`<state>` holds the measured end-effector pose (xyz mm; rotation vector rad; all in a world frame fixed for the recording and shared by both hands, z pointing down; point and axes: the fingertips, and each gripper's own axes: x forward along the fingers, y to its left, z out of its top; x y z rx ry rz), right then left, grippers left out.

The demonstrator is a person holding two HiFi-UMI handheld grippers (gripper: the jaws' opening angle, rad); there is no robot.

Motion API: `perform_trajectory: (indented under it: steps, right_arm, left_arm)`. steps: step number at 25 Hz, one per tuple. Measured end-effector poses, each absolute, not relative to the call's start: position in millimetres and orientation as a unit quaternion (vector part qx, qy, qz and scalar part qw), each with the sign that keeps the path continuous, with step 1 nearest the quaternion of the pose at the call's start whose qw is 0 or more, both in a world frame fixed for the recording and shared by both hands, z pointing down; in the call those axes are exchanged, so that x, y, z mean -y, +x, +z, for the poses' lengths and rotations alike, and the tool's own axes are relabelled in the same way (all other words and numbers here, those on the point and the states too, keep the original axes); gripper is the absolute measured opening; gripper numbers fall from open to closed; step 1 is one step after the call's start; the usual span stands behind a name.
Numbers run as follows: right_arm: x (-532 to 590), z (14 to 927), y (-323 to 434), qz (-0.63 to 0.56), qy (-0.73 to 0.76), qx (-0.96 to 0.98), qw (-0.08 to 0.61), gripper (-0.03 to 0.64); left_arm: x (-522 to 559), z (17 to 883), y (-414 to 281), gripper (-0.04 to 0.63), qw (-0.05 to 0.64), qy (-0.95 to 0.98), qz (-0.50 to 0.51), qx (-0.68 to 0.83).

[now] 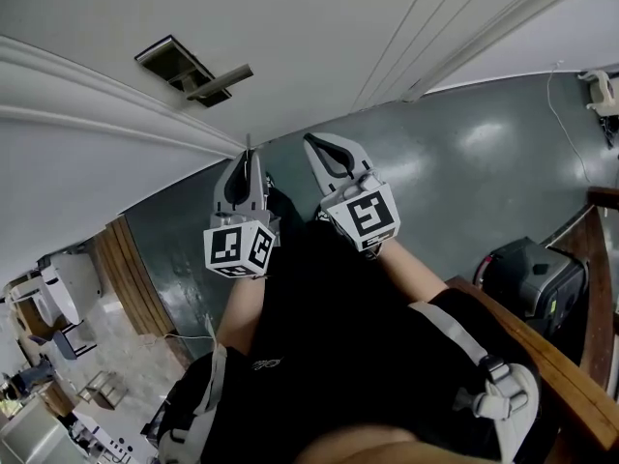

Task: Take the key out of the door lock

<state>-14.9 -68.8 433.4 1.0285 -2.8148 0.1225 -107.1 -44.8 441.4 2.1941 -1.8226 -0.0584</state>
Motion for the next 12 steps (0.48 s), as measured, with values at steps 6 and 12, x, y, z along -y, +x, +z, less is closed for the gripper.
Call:
perform_trajectory:
  steps: [6, 12]
  right_arm:
    - [78, 414, -23, 0.027, 0.343, 0.937, 0.057, 0.008]
    - [84, 377, -32, -0.009, 0.339, 0.940, 0.031, 0.008]
  left_arm:
    - [47, 422, -114, 0.037, 0.118, 0.765, -0.012, 0.632]
    - [53, 384, -123, 0.037, 0.092, 0.767, -0.023, 0.635]
